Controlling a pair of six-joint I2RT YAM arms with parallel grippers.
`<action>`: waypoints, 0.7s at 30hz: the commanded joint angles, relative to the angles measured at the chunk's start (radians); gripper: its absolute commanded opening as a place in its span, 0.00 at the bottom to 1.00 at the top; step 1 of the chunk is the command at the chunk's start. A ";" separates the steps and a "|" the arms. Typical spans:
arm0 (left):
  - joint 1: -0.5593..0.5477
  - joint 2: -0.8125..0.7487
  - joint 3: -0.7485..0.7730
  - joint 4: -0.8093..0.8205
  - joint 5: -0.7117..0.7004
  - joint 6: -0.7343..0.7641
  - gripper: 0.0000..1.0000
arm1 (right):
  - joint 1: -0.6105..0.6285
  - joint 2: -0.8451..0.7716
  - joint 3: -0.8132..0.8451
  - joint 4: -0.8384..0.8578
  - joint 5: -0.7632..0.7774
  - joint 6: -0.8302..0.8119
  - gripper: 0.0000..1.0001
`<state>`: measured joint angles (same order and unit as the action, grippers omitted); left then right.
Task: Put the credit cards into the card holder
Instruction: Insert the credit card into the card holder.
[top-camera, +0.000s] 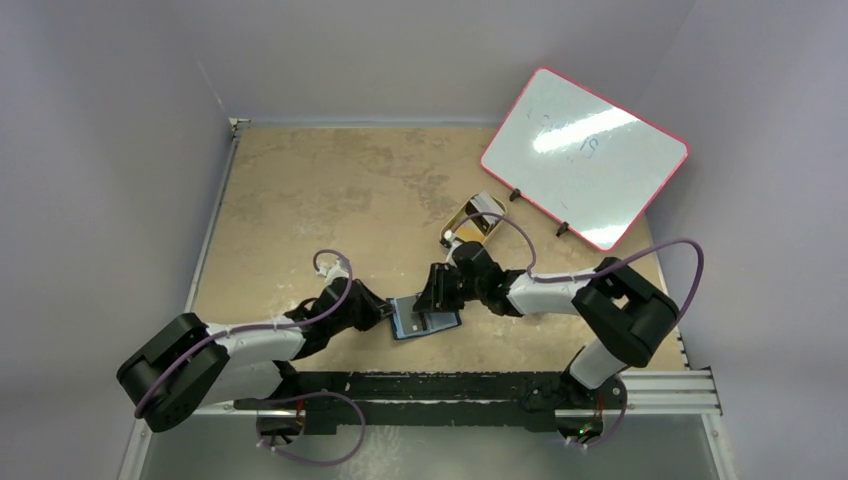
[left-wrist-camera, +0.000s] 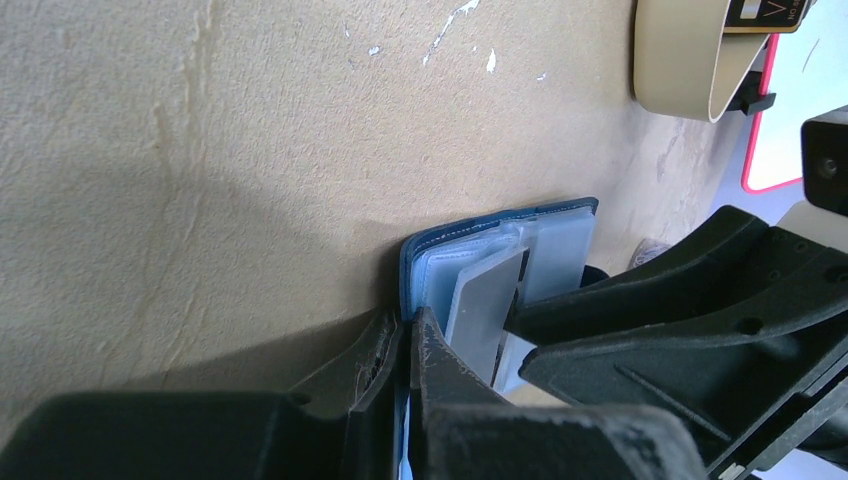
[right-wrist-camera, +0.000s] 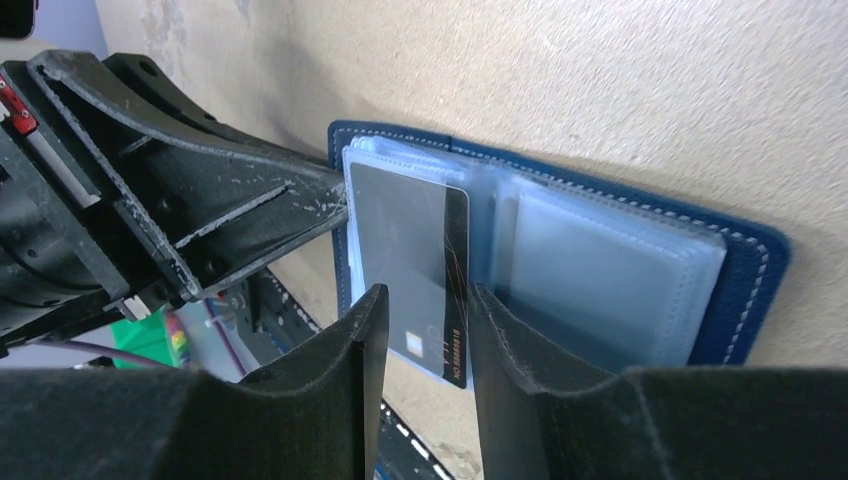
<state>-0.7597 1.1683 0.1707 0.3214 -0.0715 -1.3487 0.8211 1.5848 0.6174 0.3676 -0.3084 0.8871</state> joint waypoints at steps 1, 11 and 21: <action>-0.003 0.014 0.007 -0.072 -0.048 0.014 0.00 | 0.015 0.009 -0.018 0.071 -0.069 0.059 0.36; -0.008 0.016 0.009 -0.060 -0.045 0.021 0.00 | 0.027 0.021 0.022 0.024 -0.057 0.011 0.36; -0.009 -0.035 0.074 -0.206 -0.035 0.130 0.00 | 0.026 -0.154 0.121 -0.309 0.138 -0.142 0.48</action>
<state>-0.7662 1.1503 0.2039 0.2405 -0.0818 -1.3037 0.8444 1.5318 0.6670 0.2035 -0.2848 0.8223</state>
